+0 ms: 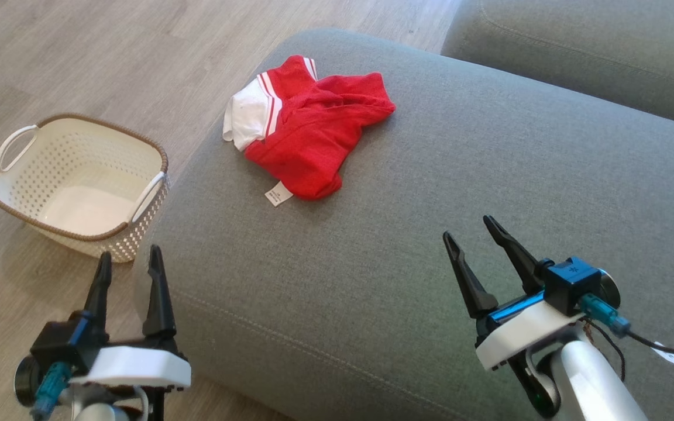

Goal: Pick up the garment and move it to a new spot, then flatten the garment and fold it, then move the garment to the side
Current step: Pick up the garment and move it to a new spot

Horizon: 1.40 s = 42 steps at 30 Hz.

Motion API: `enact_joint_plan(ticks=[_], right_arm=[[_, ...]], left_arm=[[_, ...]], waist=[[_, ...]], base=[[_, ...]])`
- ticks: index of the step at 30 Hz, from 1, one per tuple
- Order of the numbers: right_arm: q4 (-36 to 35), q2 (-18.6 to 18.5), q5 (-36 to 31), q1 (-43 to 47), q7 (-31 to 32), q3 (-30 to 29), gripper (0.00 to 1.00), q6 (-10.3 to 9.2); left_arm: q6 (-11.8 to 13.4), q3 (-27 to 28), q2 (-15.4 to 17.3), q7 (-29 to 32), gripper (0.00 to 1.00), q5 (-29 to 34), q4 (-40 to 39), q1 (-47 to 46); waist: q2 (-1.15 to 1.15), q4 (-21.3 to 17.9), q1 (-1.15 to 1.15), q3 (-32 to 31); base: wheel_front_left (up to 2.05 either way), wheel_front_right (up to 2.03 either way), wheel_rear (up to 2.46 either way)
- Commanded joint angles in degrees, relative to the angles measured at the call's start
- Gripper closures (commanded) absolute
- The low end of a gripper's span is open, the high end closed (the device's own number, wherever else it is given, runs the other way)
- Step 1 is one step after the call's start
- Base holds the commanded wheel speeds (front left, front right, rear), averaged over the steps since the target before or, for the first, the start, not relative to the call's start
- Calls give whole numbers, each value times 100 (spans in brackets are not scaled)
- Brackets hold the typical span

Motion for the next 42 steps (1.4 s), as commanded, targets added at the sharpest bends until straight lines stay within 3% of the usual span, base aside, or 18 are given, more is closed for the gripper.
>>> enact_joint_plan(ticks=[1, 14, 16, 19, 25, 31, 37, 42], right_arm=[[-151, 20, 23, -233, -36, 127, 0, -2], [-192, 20, 103, -175, -36, -29, 0, -2], [-261, 20, 81, -166, -36, -100, 0, -2], [-338, 20, -88, -143, -36, -185, 0, -2], [-530, 20, -544, -420, -36, -324, 0, -2], [-838, 20, -858, -720, 38, -389, 0, -2], [-1251, 20, -1047, -908, 210, -301, 0, -2], [-1584, 18, -1138, -1004, 360, -145, 0, -2]], left_arm=[[41, 201, 16, -44, 0, -58, -218, -114], [-66, 358, 16, -44, 0, -27, -168, -188], [-123, 412, 16, -44, 0, -303, -131, -266], [-431, 355, 57, -44, 0, -164, 52, -479], [-780, 587, 199, -44, 0, -576, 543, -1419], [-898, 289, 744, 187, 0, -1226, 1359, -2699], [-904, -798, 1365, 1027, 0, -2090, 2042, -3893], [-905, -1330, 1714, 1711, 0, -2529, 2954, -4740]], waist=[[0, -1, 0, 2], [0, -35, 0, -30], [0, -41, 0, 32], [0, -51, 0, 159], [0, -350, 0, 821], [0, -688, 0, 1453], [0, -995, 0, 1875], [0, -1299, 0, 2098]], base=[[0, 0, 0], [0, 0, 0], [0, 0, 0], [0, 0, 0], [0, 0, 0], [0, 0, 0], [0, 0, 0], [0, 0, 0]])
